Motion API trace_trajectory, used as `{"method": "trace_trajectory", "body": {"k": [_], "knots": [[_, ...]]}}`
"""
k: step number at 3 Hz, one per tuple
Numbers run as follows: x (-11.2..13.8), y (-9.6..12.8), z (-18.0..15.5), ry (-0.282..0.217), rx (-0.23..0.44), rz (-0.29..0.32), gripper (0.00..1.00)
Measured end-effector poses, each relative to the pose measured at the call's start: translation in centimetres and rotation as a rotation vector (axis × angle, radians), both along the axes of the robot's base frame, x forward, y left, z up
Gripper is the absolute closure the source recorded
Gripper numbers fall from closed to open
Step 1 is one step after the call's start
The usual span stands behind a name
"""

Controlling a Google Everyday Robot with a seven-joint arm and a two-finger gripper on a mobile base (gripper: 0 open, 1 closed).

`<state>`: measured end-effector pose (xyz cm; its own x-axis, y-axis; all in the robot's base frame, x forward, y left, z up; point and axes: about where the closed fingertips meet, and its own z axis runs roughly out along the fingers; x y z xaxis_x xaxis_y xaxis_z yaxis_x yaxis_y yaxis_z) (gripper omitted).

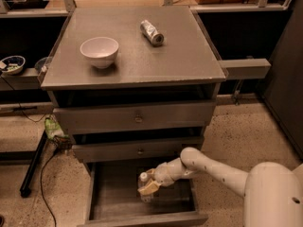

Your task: Pick blue plastic bottle from bottom drawer and place on counter

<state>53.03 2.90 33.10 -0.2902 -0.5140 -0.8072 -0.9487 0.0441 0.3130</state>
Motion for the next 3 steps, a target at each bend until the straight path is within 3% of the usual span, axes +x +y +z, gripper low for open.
{"method": "trace_trajectory", "body": {"k": [3], "knots": [[-1.5,-1.2,10.0,-0.081,-0.033,0.027,1.00]]}}
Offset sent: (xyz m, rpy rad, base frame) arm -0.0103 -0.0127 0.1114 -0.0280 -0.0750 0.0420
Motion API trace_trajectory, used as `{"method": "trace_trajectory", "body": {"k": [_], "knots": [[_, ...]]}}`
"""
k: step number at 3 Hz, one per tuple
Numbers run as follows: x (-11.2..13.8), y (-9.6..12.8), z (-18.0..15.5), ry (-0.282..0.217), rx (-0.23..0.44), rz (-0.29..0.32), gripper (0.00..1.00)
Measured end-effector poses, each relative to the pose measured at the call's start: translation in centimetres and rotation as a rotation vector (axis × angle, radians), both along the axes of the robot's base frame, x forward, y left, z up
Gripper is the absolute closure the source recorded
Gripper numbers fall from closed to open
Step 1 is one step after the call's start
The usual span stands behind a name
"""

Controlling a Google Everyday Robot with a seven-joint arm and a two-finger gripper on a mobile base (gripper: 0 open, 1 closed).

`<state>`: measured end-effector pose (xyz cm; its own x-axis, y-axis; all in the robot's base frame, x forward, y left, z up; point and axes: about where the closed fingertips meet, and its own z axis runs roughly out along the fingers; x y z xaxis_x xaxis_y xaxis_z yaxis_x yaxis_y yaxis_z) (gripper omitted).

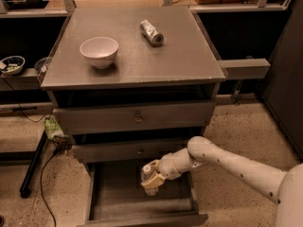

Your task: Pick blue plastic bottle from bottom drawer and place on counter

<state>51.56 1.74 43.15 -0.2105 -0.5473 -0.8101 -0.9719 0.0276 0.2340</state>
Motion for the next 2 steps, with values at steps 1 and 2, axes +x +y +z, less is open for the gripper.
{"method": "trace_trajectory", "body": {"k": [1,2], "knots": [[-0.88,-1.39,3.79,-0.059,-0.025,-0.017,1.00],[-0.87,-1.38,3.82,-0.059,-0.025,-0.017,1.00]]}}
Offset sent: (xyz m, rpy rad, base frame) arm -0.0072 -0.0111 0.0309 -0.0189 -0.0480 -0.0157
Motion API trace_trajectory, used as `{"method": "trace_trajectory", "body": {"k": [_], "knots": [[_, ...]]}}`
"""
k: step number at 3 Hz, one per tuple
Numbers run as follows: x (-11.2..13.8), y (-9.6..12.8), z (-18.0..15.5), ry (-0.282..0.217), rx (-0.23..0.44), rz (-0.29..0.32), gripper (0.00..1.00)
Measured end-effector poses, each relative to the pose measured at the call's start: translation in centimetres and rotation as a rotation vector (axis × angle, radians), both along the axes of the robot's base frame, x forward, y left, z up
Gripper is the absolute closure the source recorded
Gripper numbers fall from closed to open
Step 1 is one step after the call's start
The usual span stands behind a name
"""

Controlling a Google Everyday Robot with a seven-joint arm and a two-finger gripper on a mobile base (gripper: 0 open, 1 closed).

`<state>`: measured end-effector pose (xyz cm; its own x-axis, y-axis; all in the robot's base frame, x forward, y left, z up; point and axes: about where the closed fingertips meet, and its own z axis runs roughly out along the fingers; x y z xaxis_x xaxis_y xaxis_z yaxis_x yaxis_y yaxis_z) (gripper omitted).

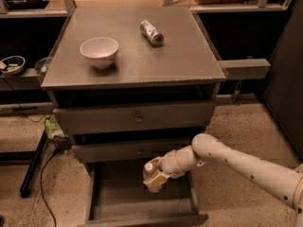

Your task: Pick blue plastic bottle from bottom drawer and place on counter

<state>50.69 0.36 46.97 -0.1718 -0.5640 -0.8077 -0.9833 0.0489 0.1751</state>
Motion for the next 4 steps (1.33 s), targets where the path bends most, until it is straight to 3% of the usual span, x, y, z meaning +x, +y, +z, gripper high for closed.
{"method": "trace_trajectory", "body": {"k": [1,2,4], "knots": [[0.0,0.1,-0.7,0.012,0.018,0.002,1.00],[0.8,-1.5,1.4,-0.020,0.029,-0.022,1.00],[2.0,-5.1,9.1,-0.112,-0.003,-0.065,1.00]]}}
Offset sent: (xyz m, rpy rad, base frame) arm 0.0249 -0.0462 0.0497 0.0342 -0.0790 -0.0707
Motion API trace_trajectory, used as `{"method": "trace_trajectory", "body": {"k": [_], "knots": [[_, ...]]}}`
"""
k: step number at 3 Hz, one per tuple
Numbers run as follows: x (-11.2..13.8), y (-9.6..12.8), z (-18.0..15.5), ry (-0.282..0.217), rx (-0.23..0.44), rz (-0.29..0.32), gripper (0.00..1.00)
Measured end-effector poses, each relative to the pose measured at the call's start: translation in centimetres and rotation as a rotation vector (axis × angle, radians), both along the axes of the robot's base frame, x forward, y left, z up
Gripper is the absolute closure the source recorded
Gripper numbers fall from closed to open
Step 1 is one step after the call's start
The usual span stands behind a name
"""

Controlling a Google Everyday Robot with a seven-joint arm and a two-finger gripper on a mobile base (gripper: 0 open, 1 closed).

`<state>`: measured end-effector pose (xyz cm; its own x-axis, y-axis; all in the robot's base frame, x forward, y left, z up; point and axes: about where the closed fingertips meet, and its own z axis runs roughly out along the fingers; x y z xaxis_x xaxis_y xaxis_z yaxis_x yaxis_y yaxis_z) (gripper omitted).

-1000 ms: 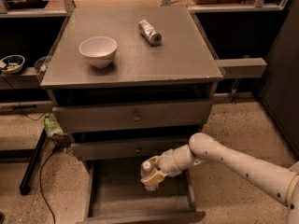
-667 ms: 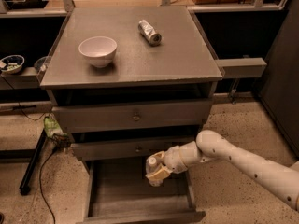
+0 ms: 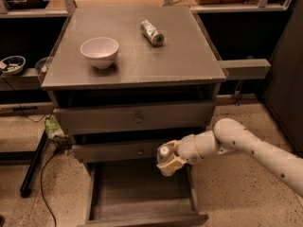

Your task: Pick blue plastic bottle from bottom drawer and place on counter

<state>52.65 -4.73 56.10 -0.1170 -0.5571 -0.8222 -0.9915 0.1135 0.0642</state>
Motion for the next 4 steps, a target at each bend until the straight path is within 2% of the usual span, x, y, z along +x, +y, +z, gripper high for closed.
{"method": "trace_trajectory", "body": {"k": [1,2,3,4], "knots": [[0.90,-1.47,4.29,-0.048,-0.021,-0.013,1.00],[0.90,-1.47,4.28,-0.048,-0.021,-0.013,1.00],[0.55,-1.30,3.34,0.023,0.050,0.003,1.00],[0.40,-1.38,3.50,0.068,0.094,0.030,1.00]]}}
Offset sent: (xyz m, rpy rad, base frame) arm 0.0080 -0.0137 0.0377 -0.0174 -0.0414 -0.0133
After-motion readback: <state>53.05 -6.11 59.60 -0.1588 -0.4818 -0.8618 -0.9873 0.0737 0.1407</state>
